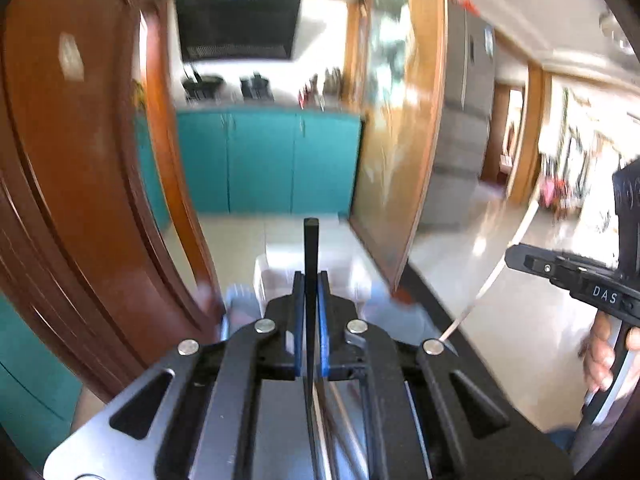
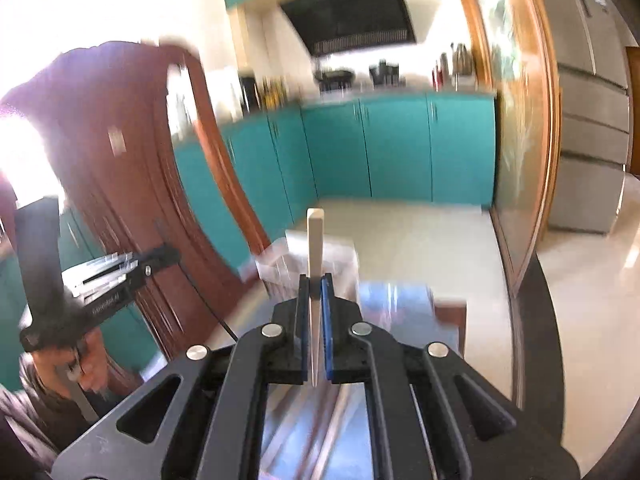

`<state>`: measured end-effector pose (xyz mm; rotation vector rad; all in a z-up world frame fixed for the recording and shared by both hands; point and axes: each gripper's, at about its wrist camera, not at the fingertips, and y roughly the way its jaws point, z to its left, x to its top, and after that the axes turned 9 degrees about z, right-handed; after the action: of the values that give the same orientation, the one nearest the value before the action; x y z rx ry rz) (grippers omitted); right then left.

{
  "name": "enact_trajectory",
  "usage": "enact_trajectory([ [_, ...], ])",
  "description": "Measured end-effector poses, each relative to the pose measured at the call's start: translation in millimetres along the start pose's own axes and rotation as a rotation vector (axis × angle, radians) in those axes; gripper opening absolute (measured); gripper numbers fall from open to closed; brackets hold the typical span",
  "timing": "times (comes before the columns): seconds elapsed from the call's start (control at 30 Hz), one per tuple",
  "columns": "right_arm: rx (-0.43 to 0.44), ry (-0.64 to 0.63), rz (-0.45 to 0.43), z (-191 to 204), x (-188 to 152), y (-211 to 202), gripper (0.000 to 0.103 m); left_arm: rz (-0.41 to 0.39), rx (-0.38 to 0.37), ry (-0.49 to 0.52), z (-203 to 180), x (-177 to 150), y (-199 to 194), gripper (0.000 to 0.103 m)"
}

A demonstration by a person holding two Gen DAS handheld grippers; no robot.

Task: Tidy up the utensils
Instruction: 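Lift the black chopstick into the white basket while the right tool lifts its wooden chopstick in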

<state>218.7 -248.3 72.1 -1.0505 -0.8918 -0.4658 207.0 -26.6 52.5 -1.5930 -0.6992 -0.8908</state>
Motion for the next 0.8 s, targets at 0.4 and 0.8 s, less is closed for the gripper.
enact_trajectory([
  [0.4,-0.118,0.036,-0.190,8.4,46.7,87.8,0.006,-0.279,0.108,-0.269,30.3,57.7,42.5,0.007],
  [0.8,-0.116,-0.006,-0.050,7.3,2.7,130.7,0.006,-0.081,0.143,-0.207,30.5,33.7,96.2,0.007],
])
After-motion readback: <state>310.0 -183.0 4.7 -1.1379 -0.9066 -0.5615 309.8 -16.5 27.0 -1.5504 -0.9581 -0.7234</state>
